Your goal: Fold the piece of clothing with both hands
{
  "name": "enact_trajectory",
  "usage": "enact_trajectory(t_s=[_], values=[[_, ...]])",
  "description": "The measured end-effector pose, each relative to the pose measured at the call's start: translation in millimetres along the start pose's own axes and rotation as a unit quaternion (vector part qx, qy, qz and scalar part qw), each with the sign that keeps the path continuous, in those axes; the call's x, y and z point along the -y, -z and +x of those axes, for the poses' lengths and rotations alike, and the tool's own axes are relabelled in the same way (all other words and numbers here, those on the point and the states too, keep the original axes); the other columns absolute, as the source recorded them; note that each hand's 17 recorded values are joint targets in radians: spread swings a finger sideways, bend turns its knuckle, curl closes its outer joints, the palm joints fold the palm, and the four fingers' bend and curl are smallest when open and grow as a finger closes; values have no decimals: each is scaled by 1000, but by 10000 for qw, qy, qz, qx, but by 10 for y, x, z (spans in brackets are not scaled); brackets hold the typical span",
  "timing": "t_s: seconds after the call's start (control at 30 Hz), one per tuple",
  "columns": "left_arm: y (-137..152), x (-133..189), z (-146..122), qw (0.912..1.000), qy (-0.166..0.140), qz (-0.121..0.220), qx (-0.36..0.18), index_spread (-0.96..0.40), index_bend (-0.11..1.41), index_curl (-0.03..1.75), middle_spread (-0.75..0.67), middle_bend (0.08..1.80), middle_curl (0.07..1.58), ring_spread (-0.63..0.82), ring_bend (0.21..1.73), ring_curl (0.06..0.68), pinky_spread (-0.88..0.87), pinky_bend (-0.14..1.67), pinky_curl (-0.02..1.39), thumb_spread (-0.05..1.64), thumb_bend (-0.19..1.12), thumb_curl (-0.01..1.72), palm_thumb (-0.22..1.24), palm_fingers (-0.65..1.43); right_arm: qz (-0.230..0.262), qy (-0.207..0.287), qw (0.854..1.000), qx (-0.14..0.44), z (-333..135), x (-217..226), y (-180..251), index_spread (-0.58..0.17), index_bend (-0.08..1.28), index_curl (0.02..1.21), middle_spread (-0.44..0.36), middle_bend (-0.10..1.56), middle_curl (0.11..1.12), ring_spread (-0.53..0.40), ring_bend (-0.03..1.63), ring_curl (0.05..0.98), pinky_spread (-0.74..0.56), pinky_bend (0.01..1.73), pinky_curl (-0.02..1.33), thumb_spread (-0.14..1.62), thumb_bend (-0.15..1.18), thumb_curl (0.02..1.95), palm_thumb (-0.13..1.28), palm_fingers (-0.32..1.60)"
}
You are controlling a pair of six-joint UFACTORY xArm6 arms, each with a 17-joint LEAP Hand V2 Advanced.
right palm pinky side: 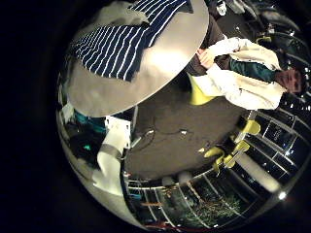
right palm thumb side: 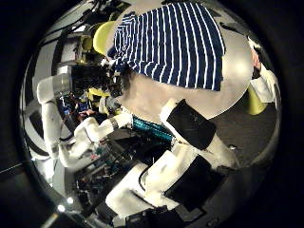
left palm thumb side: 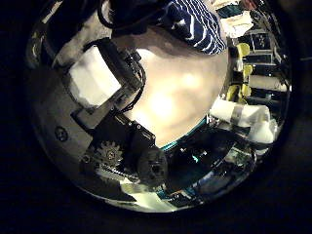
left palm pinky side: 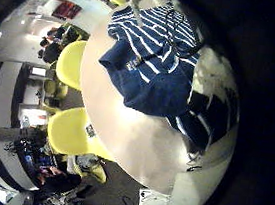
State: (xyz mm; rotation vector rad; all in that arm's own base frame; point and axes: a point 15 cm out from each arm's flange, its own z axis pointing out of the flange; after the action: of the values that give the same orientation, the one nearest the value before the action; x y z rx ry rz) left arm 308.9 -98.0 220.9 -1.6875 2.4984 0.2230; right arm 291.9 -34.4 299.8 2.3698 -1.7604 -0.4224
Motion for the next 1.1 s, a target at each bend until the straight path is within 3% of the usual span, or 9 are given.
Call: enact_trajectory(t_s=[0.1, 0.3, 0.67, 0.97, 1.1], values=[[87, 16, -11, 10000, -7, -39, -17, -446, 407, 478, -461, 819, 1047, -463, 1386, 479, -606, 1238, 600, 1232, 65, 450, 848, 938, -345, 102, 9993, 128, -103, -14, -409, -313, 151, 324, -99, 407, 411, -104, 932, 251, 167, 831, 4, 1246, -33, 342, 482, 349], [197, 44, -31, 9998, -1, -190, -59, -521, 407, 581, -510, 810, 1104, -463, 1402, 491, -609, 1258, 607, 1255, 42, 464, 863, 915, -115, 111, 9998, -78, -206, 282, -948, -268, 177, 326, -89, 417, 414, -105, 916, 251, 157, 834, 2, 1149, -35, 325, 406, 315], [393, 110, -102, 9997, -13, -246, -76, -622, 321, 846, -574, 811, 1181, -459, 1429, 504, -605, 1291, 613, 1283, -4, 479, 880, 883, 3, -54, 9996, -267, -325, 484, -1127, -229, 181, 346, -54, 409, 414, -95, 885, 250, 172, 805, 2, 1064, -26, 314, 352, 309], [467, 116, -170, 9997, -8, -242, -74, -661, 224, 1055, -602, 810, 1210, -458, 1435, 507, -601, 1305, 612, 1290, -9, 481, 876, 874, -500, -41, 9982, -332, -417, 582, -1437, -239, 190, 358, -96, 475, 440, -168, 958, 274, 78, 794, -7, 1043, -14, 338, 457, 450], [478, 104, -211, 9997, 11, -246, -86, -669, 184, 1144, -612, 805, 1220, -460, 1434, 507, -600, 1309, 611, 1293, -9, 483, 867, 871, -590, -63, 9968, -544, -390, 577, -1467, -281, 186, 364, -157, 525, 467, -231, 1029, 302, -80, 908, 11, 1043, -2, 360, 552, 646]])
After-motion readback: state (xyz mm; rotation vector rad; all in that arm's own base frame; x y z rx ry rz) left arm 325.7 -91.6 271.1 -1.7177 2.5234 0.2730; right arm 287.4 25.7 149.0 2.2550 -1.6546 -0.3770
